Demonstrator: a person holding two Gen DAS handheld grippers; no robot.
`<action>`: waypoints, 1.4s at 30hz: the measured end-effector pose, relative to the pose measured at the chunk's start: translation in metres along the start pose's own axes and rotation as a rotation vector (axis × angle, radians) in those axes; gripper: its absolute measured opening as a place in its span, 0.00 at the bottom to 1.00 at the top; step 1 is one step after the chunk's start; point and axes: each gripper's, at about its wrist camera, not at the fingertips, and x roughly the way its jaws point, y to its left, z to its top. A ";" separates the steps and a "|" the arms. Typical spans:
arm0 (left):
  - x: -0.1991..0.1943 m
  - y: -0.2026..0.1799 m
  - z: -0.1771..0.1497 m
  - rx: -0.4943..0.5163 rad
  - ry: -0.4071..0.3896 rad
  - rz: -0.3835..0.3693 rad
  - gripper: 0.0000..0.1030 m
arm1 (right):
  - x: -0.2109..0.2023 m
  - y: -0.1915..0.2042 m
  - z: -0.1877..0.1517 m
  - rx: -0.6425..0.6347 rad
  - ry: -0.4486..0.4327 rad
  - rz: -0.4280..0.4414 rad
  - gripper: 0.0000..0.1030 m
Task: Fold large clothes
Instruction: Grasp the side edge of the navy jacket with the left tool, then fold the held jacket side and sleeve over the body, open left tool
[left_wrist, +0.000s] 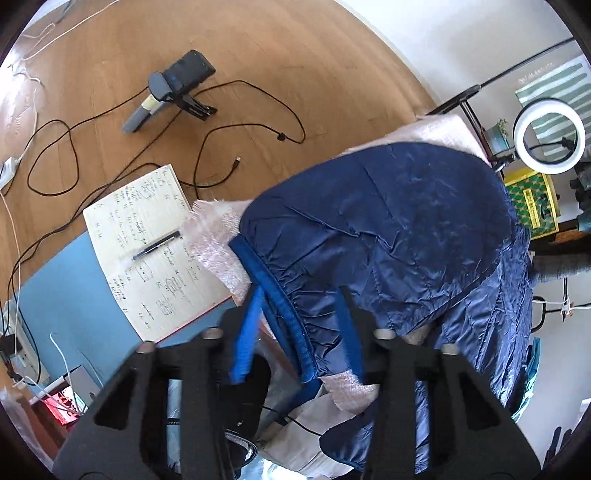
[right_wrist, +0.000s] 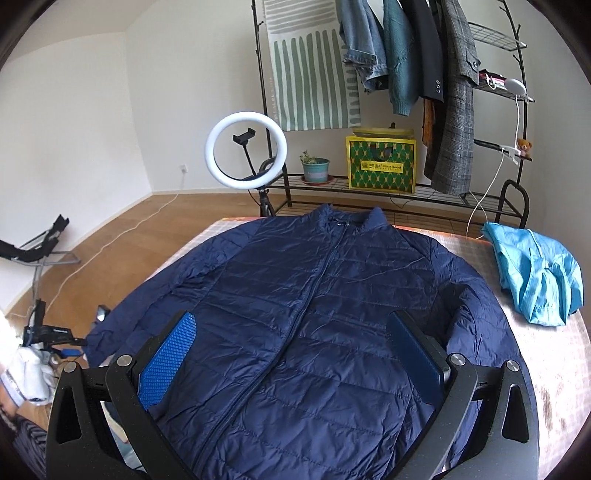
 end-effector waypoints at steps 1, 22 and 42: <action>0.002 -0.003 0.000 0.007 0.004 -0.003 0.34 | 0.001 0.001 0.000 -0.004 -0.001 -0.003 1.00; -0.010 -0.018 0.002 0.021 -0.066 0.010 0.00 | -0.001 0.003 -0.001 -0.011 0.003 -0.009 1.00; 0.009 -0.004 0.003 -0.038 0.009 0.053 0.16 | 0.005 0.008 -0.008 -0.022 0.028 0.000 1.00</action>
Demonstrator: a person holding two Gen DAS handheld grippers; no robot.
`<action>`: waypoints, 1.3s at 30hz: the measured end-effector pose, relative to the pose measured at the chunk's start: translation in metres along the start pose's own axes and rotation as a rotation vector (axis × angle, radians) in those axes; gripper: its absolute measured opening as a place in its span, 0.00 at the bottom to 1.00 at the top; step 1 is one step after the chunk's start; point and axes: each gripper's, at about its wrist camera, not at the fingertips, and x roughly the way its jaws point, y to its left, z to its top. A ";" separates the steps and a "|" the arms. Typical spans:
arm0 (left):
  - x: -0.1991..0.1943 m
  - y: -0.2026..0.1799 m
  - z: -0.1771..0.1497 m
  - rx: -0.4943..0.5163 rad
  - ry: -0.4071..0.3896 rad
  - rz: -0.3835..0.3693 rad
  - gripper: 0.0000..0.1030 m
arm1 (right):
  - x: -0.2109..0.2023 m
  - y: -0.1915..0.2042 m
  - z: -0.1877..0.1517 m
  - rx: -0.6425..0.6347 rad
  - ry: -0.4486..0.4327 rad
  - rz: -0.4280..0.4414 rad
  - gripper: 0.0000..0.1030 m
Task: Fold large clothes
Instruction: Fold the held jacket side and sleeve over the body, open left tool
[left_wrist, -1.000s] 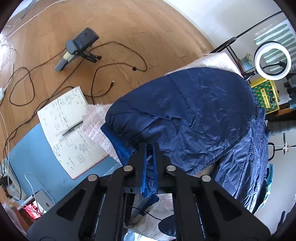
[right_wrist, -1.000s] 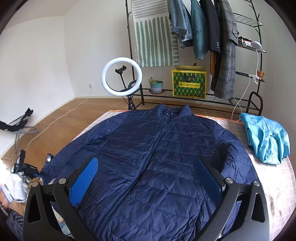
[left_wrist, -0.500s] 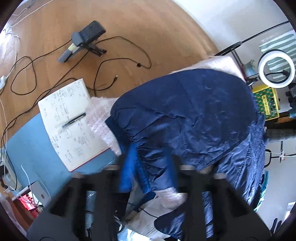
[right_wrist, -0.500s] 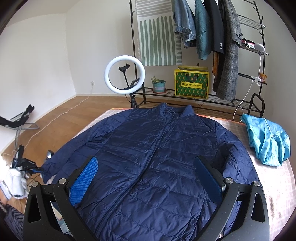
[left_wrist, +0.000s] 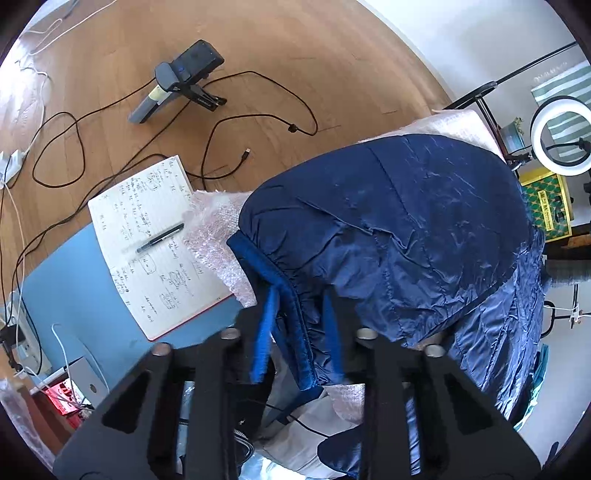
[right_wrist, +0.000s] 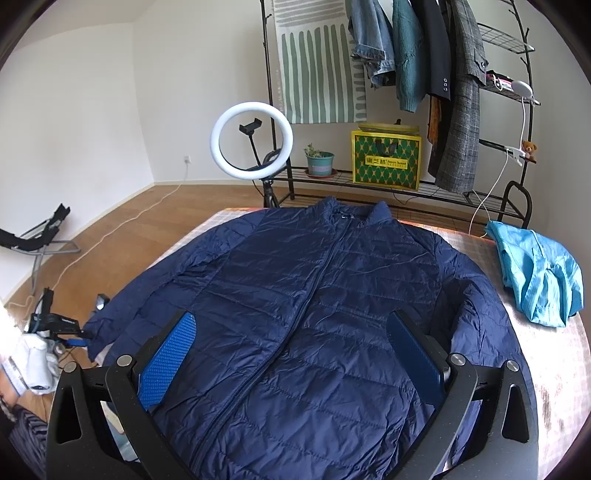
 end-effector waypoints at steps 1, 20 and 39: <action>-0.001 0.000 0.000 0.002 -0.006 -0.008 0.08 | 0.000 0.000 -0.001 0.000 0.000 -0.002 1.00; -0.086 -0.174 -0.065 0.535 -0.229 -0.242 0.02 | 0.026 0.001 0.006 0.024 0.098 0.086 1.00; -0.024 -0.350 -0.238 1.069 0.129 -0.346 0.34 | 0.088 -0.090 0.015 0.336 0.217 0.104 0.89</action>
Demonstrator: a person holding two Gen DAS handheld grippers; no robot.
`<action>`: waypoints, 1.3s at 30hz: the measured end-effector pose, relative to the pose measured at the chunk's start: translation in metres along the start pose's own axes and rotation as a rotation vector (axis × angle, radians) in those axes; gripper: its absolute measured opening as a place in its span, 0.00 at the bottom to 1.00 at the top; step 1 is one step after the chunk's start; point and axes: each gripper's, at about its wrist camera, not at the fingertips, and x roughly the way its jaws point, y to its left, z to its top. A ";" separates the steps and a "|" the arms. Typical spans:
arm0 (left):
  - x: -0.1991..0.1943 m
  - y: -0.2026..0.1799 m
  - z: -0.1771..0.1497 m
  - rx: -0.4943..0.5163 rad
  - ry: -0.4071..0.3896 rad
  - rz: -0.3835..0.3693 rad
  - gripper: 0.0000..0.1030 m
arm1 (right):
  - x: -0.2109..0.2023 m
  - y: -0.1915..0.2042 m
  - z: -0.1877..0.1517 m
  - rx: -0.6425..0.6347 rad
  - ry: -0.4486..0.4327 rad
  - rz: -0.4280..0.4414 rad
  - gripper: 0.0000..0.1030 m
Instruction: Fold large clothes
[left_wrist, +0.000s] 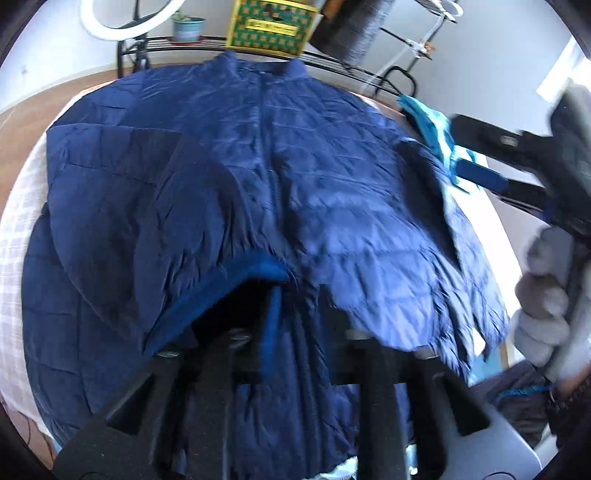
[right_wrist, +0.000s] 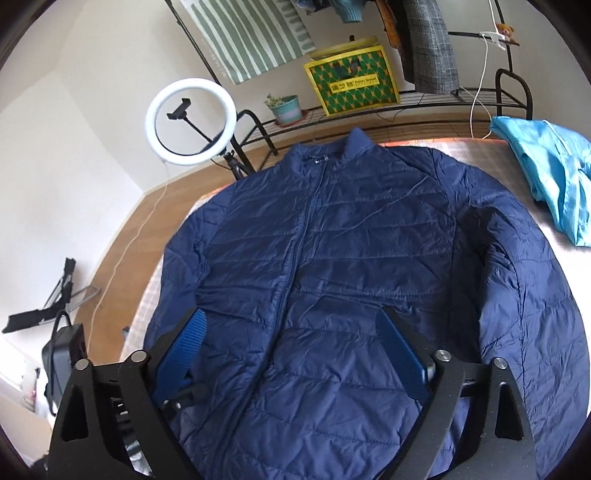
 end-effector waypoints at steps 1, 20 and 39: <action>-0.008 -0.001 -0.006 0.015 -0.005 -0.021 0.37 | 0.001 0.000 0.000 -0.013 0.000 0.001 0.89; -0.039 0.162 -0.035 -0.334 0.018 0.226 0.37 | 0.143 0.052 -0.058 -0.055 0.459 0.052 0.88; 0.008 0.165 -0.017 -0.213 0.091 0.294 0.37 | 0.088 -0.025 0.122 -0.086 0.001 -0.060 0.05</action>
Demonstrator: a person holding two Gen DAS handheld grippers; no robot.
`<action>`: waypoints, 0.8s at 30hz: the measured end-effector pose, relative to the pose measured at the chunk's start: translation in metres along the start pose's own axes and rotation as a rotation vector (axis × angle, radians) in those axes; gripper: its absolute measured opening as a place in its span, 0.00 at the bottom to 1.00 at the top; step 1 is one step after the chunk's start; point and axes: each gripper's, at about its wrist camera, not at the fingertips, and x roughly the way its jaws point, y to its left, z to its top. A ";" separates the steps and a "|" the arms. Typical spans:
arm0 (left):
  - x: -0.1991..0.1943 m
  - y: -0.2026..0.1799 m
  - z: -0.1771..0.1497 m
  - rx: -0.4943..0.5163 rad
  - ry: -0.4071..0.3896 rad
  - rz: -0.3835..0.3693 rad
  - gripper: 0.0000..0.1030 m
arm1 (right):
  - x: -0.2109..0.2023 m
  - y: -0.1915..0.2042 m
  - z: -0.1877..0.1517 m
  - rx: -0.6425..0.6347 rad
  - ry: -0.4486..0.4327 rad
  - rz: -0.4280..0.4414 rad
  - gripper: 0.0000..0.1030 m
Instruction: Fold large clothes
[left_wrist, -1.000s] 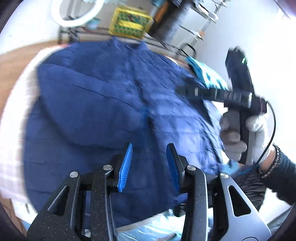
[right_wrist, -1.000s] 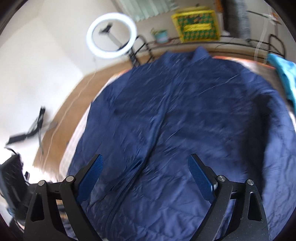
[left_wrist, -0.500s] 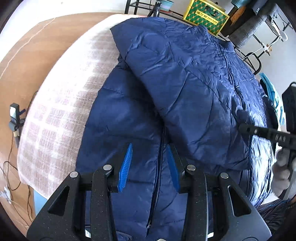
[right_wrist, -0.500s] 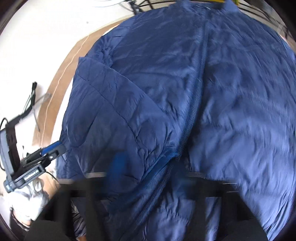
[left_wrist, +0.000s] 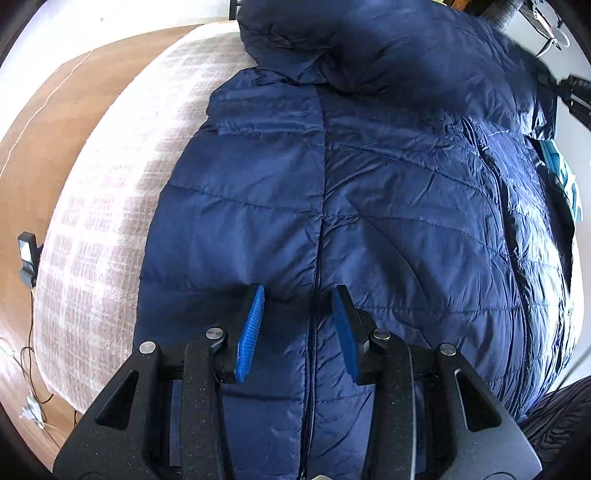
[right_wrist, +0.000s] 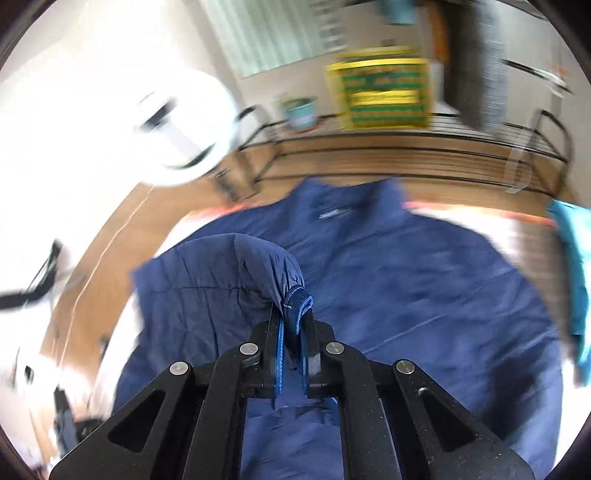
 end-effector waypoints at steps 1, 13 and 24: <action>0.000 -0.002 0.001 0.006 -0.001 0.003 0.37 | 0.000 -0.022 0.003 0.041 -0.008 -0.055 0.05; -0.021 -0.034 0.026 0.086 -0.093 0.029 0.38 | 0.080 -0.087 -0.026 0.195 0.153 0.002 0.05; 0.034 -0.009 0.164 -0.020 -0.181 0.084 0.37 | 0.096 -0.079 -0.022 0.142 0.165 0.001 0.05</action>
